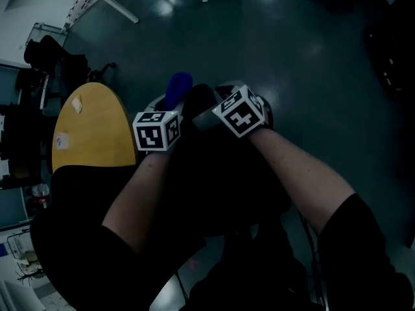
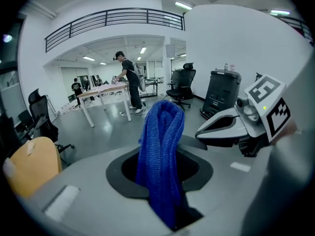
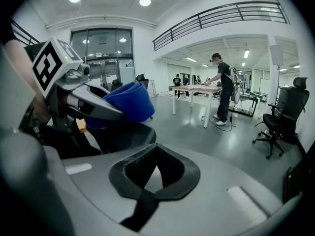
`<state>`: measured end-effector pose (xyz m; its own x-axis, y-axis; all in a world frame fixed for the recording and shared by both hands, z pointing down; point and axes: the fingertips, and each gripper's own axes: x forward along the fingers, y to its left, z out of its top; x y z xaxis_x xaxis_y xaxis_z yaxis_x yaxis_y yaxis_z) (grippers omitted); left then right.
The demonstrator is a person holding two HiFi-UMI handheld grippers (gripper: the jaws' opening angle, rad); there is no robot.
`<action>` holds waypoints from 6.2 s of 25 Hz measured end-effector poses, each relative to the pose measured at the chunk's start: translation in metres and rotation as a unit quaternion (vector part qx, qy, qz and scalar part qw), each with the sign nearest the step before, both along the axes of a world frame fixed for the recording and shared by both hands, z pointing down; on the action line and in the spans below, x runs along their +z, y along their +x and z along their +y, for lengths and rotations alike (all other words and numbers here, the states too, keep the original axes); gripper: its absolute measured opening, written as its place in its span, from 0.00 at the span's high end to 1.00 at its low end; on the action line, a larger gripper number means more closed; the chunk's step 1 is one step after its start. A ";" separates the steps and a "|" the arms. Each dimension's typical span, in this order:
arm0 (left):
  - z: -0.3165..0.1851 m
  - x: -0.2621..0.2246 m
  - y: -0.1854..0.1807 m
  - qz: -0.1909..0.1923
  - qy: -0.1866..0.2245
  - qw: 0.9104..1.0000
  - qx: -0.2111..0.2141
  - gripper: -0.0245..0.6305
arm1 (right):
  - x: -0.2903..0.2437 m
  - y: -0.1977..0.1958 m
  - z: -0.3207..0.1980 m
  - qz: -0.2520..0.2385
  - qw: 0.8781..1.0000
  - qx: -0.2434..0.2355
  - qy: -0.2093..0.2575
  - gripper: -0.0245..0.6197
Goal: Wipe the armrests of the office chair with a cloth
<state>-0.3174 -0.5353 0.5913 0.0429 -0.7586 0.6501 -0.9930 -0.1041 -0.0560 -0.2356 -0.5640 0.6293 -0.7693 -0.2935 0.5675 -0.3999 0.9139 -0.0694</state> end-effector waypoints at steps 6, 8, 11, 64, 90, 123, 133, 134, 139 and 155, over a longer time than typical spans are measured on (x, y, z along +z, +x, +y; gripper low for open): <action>-0.017 -0.003 0.028 0.026 0.019 0.999 0.016 0.77 | 0.001 0.002 0.012 -0.004 1.000 -0.004 -0.007 0.96; -0.024 -0.006 0.050 0.042 0.026 0.998 0.038 0.77 | 0.001 0.004 0.015 -0.005 1.000 -0.008 -0.010 0.96; -0.029 -0.011 0.084 0.065 0.037 0.994 0.077 0.77 | 0.001 0.002 0.025 -0.010 1.000 -0.015 -0.023 0.96; 0.417 -0.172 0.194 0.275 0.151 0.944 0.102 0.77 | -0.165 0.131 0.431 -0.080 0.989 0.106 -0.058 0.96; 0.519 -0.197 0.302 0.211 0.167 0.956 0.117 0.77 | -0.190 0.227 0.543 -0.148 0.986 0.046 -0.062 0.96; 0.734 -0.219 0.217 0.219 0.204 0.927 0.226 0.77 | -0.223 0.161 0.758 -0.143 0.985 0.097 -0.005 0.96; 0.768 -0.247 0.210 0.211 0.227 0.923 0.230 0.77 | -0.254 0.159 0.788 -0.166 0.980 0.094 0.056 0.96; 0.768 -0.246 0.212 0.212 0.224 0.923 0.231 0.77 | -0.254 0.162 0.787 -0.167 0.980 0.094 0.054 0.96; 0.769 -0.249 0.227 0.213 0.214 0.925 0.230 0.77 | -0.264 0.183 0.780 -0.176 0.978 0.099 0.058 0.96; 0.762 -0.249 0.259 0.202 0.208 0.929 0.229 0.77 | -0.257 0.212 0.771 -0.192 0.975 0.098 0.046 0.96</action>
<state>-0.0580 0.2263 0.3426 0.5999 -0.7830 0.1645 -0.7987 -0.5738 0.1814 -0.0236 0.2069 0.3724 -0.8440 -0.4922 0.2128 -0.5280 0.8323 -0.1688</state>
